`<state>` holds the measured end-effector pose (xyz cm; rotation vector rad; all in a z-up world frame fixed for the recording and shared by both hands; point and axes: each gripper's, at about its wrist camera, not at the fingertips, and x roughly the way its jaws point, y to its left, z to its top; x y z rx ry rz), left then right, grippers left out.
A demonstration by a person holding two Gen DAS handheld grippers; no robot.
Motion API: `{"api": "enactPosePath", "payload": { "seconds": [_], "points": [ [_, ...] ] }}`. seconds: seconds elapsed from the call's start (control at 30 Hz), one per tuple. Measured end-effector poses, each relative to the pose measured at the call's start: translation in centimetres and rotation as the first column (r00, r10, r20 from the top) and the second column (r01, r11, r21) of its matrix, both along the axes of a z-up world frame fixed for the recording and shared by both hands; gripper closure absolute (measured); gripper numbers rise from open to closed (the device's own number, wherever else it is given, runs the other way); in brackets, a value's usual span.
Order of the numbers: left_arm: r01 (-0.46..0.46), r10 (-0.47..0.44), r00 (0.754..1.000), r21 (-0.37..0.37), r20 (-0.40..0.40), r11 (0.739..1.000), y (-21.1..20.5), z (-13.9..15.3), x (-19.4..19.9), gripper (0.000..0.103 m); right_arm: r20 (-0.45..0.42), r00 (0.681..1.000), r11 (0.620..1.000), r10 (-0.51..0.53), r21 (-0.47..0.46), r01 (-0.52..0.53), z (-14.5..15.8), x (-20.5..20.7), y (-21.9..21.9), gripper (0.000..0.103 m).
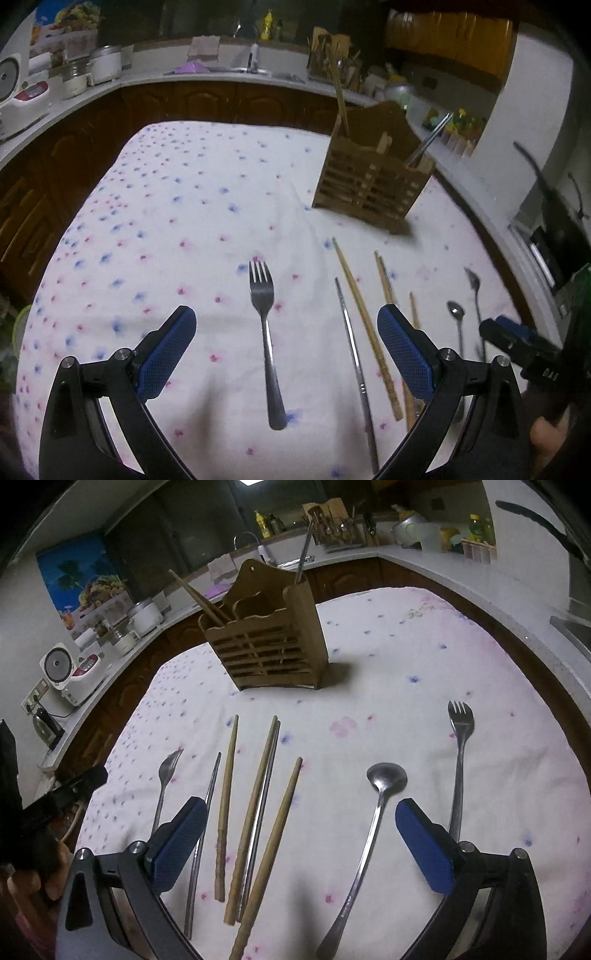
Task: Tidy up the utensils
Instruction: 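Move both open tools back toward the utensils on the cloth, then grasp a wooden chopstick with the right tool while the left tool grasps a metal chopstick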
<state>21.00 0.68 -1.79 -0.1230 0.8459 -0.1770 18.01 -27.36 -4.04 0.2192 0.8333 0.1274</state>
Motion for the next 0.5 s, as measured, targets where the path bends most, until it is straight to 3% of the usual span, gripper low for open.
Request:
{"api": "enactPosePath", "payload": {
  "seconds": [0.07,0.17,0.27,0.5],
  "points": [
    [-0.003,0.004,1.000,0.021,-0.017,1.000,-0.3,-0.4,0.6,0.002,-0.008,1.000,1.000,0.015,0.007,-0.014,-0.4,0.6,0.0,0.010],
    [-0.003,0.004,0.999,0.025,-0.052,1.000,-0.5,-1.2,1.8,0.003,-0.054,0.998,0.999,0.032,0.032,-0.031,-1.2,1.9,-0.1,0.036],
    [0.004,-0.002,0.997,0.020,-0.080,1.000,-0.8,-1.9,2.9,0.003,-0.085,0.996,0.999,0.040,0.039,-0.037,-2.1,3.0,0.0,0.052],
    [0.035,-0.033,0.992,0.020,-0.120,0.999,-2.3,-2.8,5.7,0.008,-0.117,0.990,0.996,0.073,0.050,-0.067,-3.1,5.2,0.6,0.054]
  ]
}}
